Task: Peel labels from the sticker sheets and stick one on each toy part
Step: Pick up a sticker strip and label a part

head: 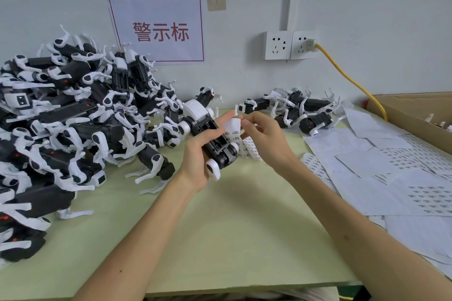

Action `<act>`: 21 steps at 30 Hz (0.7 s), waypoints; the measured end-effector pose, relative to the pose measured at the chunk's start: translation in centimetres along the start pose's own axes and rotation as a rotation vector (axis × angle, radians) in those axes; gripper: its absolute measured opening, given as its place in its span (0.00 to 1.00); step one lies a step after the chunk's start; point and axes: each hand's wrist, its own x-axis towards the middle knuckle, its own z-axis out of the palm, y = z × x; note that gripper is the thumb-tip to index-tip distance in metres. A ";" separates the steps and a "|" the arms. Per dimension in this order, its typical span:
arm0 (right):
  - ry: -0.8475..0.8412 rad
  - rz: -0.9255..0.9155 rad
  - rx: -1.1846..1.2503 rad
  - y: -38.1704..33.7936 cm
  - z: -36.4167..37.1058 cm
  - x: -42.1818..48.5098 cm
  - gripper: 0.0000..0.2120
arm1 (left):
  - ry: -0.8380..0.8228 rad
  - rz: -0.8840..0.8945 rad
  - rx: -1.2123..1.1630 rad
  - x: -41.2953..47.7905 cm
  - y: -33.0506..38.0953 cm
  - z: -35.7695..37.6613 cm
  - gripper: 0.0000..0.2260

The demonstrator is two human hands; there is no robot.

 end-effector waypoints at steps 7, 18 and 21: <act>0.083 -0.007 -0.189 0.6 0.0 0.2 0.09 | 0.057 -0.027 -0.026 0.5 -0.2 -0.3 0.24; 0.190 -0.091 -0.206 1.0 -1.2 0.4 0.07 | 0.283 0.034 0.274 0.2 0.5 -0.4 0.15; 0.207 -0.152 -0.264 1.0 -1.1 0.3 0.06 | 0.114 -0.071 0.075 0.2 0.9 0.2 0.15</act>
